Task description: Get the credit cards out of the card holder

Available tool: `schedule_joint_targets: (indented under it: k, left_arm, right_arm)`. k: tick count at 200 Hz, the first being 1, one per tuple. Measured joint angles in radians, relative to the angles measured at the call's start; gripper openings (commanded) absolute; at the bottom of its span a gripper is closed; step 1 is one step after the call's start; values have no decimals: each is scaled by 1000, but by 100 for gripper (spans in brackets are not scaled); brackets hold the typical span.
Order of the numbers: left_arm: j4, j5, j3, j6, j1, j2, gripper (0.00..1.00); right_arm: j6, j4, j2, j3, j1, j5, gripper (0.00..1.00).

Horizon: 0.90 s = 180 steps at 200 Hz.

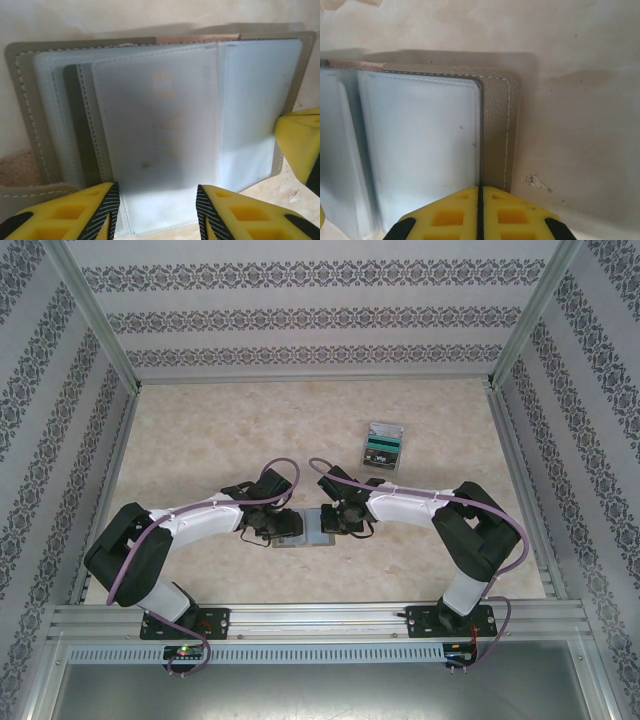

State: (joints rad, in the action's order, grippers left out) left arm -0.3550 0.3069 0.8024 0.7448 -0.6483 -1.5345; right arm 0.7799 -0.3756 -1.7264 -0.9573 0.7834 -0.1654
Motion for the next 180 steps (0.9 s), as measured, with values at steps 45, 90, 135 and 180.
schedule_joint_targets:
  k: [45, 90, 135, 180]
  left_arm:
    - [31, 37, 0, 0, 0, 0, 50]
    - [34, 40, 0, 0, 0, 7, 50]
    - [34, 31, 0, 0, 0, 15, 50]
    - [0, -53, -2, -1, 21, 81, 49]
  right_arm:
    - [0, 5, -5, -5, 10, -5, 0]
    - [0, 6, -6, -5, 11, -5, 0]
    - [0, 6, -6, -6, 11, -5, 0]
    - [0, 6, -6, -6, 11, -5, 0]
